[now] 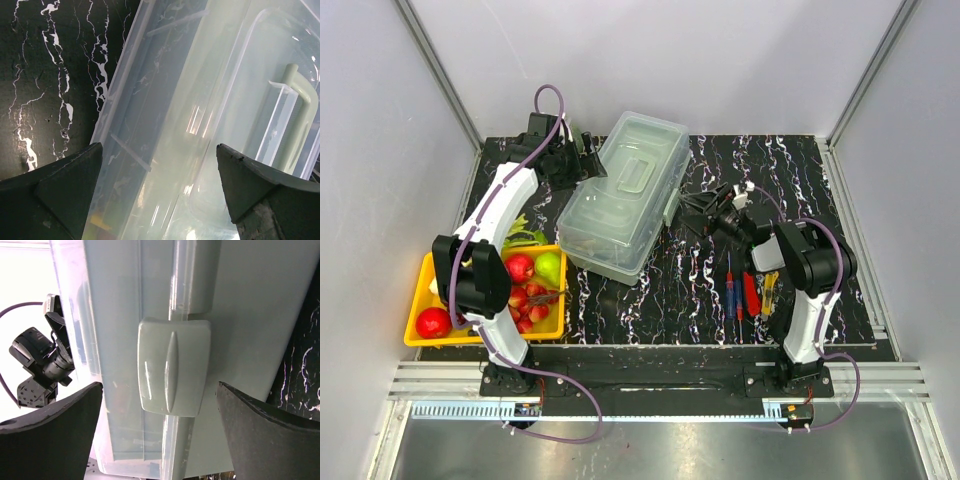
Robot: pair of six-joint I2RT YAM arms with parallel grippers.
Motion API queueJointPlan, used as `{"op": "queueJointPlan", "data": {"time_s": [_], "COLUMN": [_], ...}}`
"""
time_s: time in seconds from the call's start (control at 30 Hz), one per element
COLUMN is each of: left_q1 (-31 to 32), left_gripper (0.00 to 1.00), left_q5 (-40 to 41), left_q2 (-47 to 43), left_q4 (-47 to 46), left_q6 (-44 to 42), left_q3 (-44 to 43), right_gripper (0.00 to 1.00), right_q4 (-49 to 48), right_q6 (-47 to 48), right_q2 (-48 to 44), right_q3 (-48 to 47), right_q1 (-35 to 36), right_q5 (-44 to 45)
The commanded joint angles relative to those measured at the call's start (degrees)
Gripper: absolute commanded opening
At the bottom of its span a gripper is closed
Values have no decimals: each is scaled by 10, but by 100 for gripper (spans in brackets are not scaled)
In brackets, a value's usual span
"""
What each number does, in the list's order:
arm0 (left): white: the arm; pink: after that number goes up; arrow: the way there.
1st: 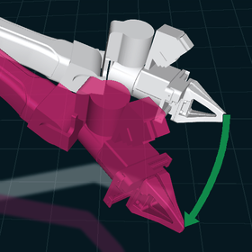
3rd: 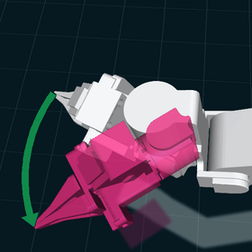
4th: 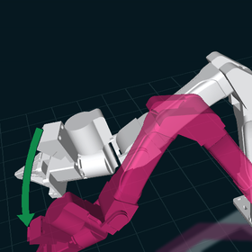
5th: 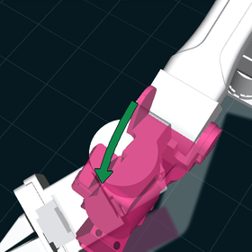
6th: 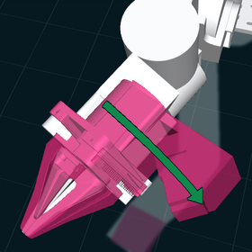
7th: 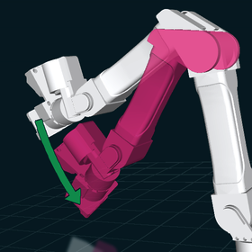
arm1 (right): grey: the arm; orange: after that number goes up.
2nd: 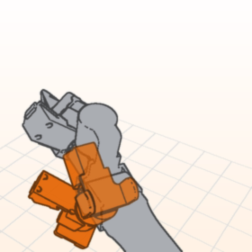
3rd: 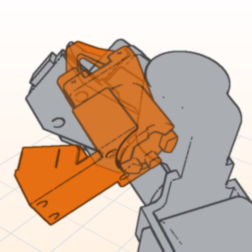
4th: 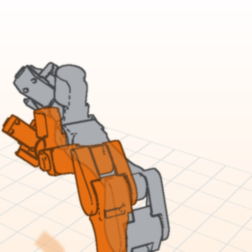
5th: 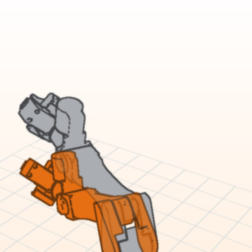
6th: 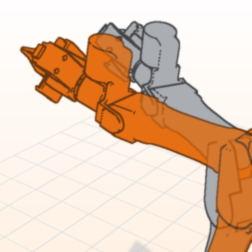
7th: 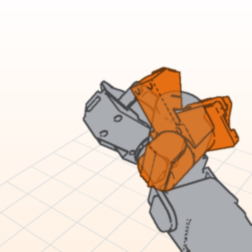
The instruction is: Pack the tool kit
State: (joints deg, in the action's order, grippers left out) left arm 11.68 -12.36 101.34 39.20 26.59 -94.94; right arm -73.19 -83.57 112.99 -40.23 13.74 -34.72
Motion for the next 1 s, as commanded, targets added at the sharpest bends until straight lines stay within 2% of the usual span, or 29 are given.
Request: {"op": "queueJointPlan", "data": {"time_s": [0.0, 0.13, 0.23, 0.33, 0.47, 0.53, 0.67, 0.97], "left_q1": [1, 0, 0, 0, 0, 0, 0, 1], "left_gripper": [99, 99, 99, 99, 99, 99, 99, 99], "left_q5": [32, 30, 30, 35, 37, 37, 38, 37], "left_q2": [-17, -17, -17, -16, -16, -15, -16, -35], "left_q4": [19, 19, 21, 25, 26, 26, 27, 34], "left_q6": [-22, -22, -23, -26, -27, -26, -29, -50], "left_q3": [-20, -22, -24, -25, -24, -24, -27, -52], "right_gripper": [99, 99, 99, 99, 99, 99, 99, 92], "right_q4": [-40, -28, 44, 186, 412, 472, 538, 561], "right_q6": [44, 54, 91, 171, 271, 290, 308, 353], "right_q2": [-33, -22, -34, -74, -151, -173, -196, -261], "right_q3": [-13, -48, -62, -69, -95, -101, -110, -82], "right_q1": [-4, -1, 1, 4, 9, 10, 9, 10], "right_q5": [2, -25, -25, -3, 78, 109, 141, 152]}}
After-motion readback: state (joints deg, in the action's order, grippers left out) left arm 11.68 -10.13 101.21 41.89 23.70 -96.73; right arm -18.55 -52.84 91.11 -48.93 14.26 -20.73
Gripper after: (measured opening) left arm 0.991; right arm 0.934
